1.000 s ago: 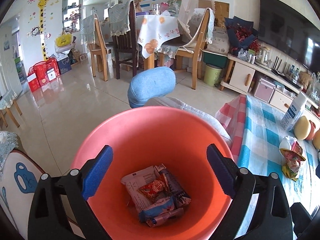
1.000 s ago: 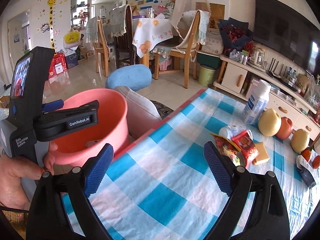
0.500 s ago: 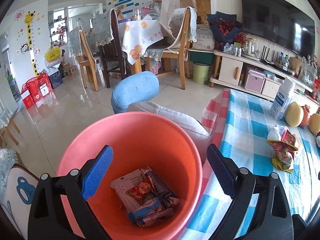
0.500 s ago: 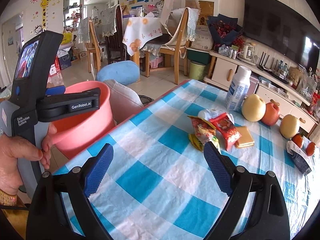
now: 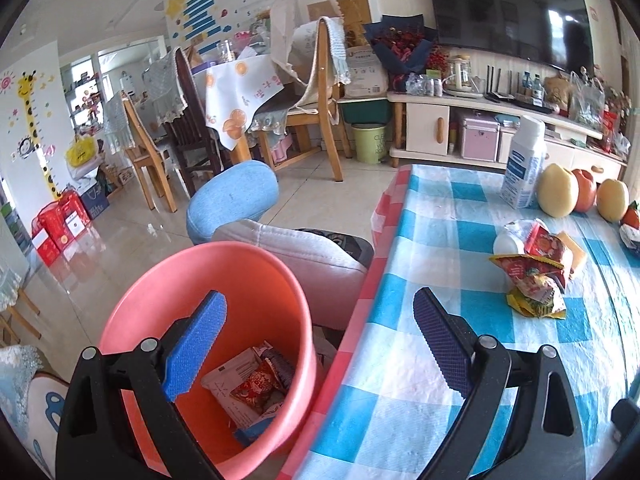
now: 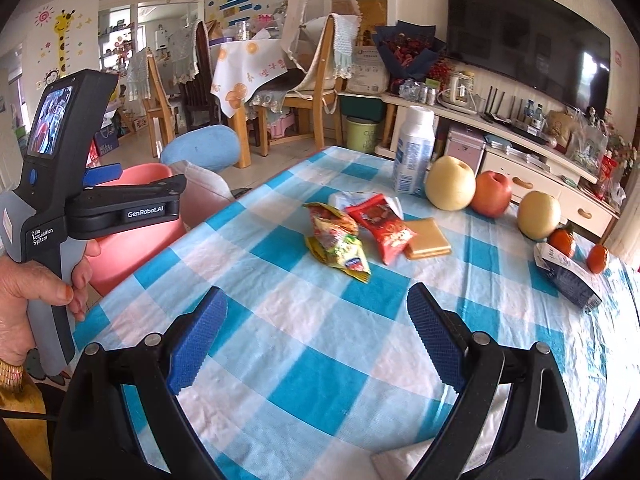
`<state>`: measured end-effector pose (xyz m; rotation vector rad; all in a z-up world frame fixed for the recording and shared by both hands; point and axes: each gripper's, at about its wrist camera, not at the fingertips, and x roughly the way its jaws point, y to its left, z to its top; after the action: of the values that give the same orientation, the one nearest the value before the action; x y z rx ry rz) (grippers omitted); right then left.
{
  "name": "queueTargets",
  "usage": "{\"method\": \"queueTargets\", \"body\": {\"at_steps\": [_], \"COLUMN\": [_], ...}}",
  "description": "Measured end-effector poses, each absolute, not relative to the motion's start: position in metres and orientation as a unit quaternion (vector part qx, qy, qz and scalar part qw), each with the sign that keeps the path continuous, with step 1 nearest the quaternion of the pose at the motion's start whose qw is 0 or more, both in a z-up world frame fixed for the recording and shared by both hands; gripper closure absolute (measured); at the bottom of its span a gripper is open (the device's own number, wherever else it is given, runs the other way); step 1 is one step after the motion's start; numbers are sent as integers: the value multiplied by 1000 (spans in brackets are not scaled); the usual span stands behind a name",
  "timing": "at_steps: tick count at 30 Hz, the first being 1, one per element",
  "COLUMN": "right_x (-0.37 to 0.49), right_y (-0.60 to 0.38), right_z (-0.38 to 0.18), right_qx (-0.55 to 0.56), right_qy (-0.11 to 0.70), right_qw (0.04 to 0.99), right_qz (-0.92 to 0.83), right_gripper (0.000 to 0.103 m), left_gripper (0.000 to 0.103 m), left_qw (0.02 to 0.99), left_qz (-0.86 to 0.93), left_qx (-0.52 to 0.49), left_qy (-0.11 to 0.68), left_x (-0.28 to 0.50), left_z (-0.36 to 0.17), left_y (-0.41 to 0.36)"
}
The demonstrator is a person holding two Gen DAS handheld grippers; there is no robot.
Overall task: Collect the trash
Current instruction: 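Move both open tools back over the table toward the remaining items, then grasp the yellow chip bag with the left tool while the right tool approaches the milk carton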
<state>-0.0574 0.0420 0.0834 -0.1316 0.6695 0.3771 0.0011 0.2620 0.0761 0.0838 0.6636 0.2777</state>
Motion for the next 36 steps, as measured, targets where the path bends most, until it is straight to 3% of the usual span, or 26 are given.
{"method": "queueTargets", "body": {"at_steps": [22,36], "right_x": [-46,-10], "right_y": [-87,-198], "right_z": [84,80], "right_qx": [25,73], "right_qy": [311,321], "right_qw": [943,944], "right_qz": [114,30], "right_gripper": [11,11], "left_gripper": [9,9], "left_qw": [937,923], "left_qz": [19,-90], "left_qx": [105,-12], "left_qy": [333,374], "left_x": [6,43], "left_z": [63,36], "left_y": [176,139]}}
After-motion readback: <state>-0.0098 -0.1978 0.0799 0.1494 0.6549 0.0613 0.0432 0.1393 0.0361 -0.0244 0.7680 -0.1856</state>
